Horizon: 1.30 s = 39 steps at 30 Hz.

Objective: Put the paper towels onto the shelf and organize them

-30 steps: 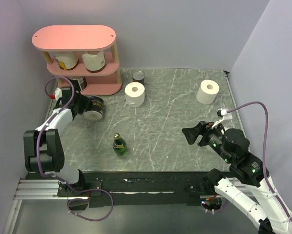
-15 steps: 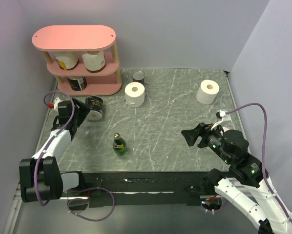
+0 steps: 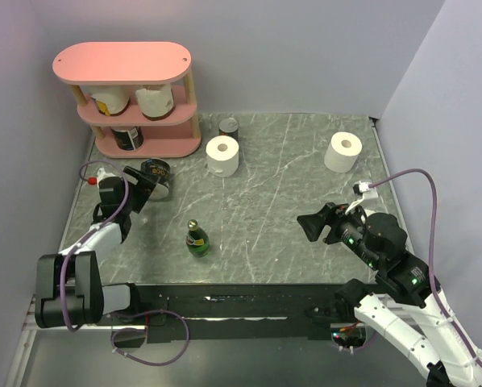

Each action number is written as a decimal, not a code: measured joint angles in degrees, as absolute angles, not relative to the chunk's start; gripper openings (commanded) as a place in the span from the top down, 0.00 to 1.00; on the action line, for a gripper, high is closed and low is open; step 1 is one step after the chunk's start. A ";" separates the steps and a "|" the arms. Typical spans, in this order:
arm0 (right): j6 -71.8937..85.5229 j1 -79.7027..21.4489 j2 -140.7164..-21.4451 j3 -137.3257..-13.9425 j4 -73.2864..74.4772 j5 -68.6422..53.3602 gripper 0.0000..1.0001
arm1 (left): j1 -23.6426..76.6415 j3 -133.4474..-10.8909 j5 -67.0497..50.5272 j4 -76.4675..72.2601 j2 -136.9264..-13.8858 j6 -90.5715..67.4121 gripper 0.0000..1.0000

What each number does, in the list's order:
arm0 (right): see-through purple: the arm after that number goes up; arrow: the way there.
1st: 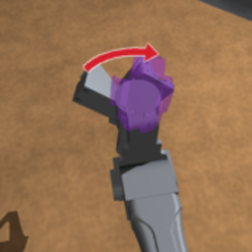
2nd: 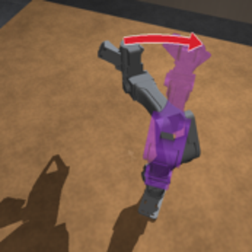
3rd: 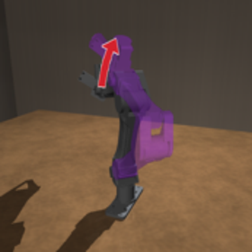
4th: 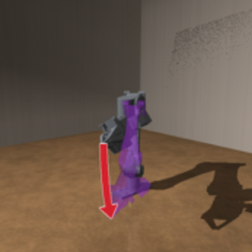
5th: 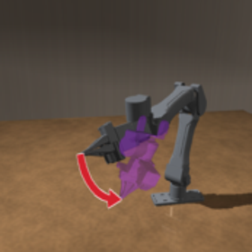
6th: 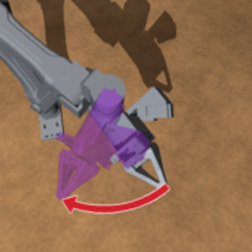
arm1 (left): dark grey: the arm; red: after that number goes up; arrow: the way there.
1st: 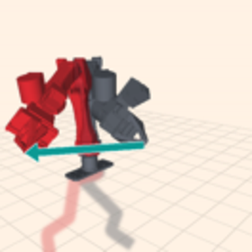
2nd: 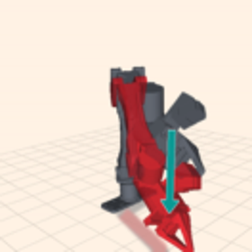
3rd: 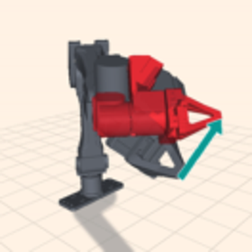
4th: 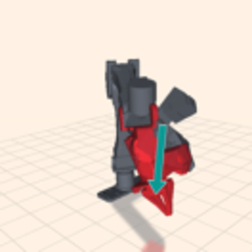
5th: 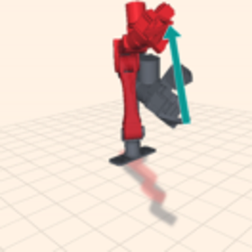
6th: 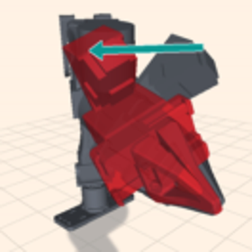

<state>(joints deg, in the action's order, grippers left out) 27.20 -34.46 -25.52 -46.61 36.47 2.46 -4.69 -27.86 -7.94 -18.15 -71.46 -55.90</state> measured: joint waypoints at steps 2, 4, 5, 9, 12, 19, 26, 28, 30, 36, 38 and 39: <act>27.18 -34.46 -25.52 -46.59 36.45 2.48 0.18 | -4.58 -27.73 -8.38 -20.29 -72.36 -56.58 0.08; 27.18 -34.46 -25.52 -46.59 36.45 2.50 0.18 | -4.32 -27.70 -8.75 -22.04 -73.17 -56.90 0.08; 27.18 -34.46 -25.52 -46.59 36.45 2.50 0.18 | -4.14 -27.70 -8.86 -22.65 -73.54 -56.99 0.08; 27.18 -34.46 -25.54 -46.59 36.45 2.48 0.17 | -2.81 -27.79 -9.04 -24.49 -75.35 -58.02 0.08; 27.18 -34.46 -25.61 -46.59 36.45 2.50 0.18 | -2.02 -28.51 -8.99 -24.67 -76.75 -58.22 0.08; 27.14 -34.46 -26.13 -46.61 36.45 2.52 0.18 | -1.52 -31.35 -7.88 -25.45 -78.61 -58.19 0.08; 27.16 -34.46 -27.07 -46.61 36.40 2.48 0.18 | -1.02 -39.72 -6.13 -26.20 -82.78 -56.64 0.09; 27.16 -34.46 -27.33 -46.61 36.40 2.46 0.18 | -1.02 -42.24 -5.78 -26.30 -84.07 -56.07 0.09; 27.14 -34.46 -27.59 -46.61 36.40 2.50 0.18 | -1.02 -44.56 -5.08 -26.33 -85.12 -55.40 0.09; 27.11 -34.46 -28.80 -46.78 36.18 2.48 0.17 | -1.02 -47.79 -4.25 -26.30 -86.54 -54.06 0.09; 27.11 -34.46 -29.28 -46.81 35.99 2.46 0.18 | -1.02 -47.86 -4.21 -26.22 -86.63 -53.65 0.09; 27.14 -34.46 -29.47 -46.81 35.99 2.46 0.18 | -1.02 -47.86 -4.21 -26.06 -86.63 -53.47 0.09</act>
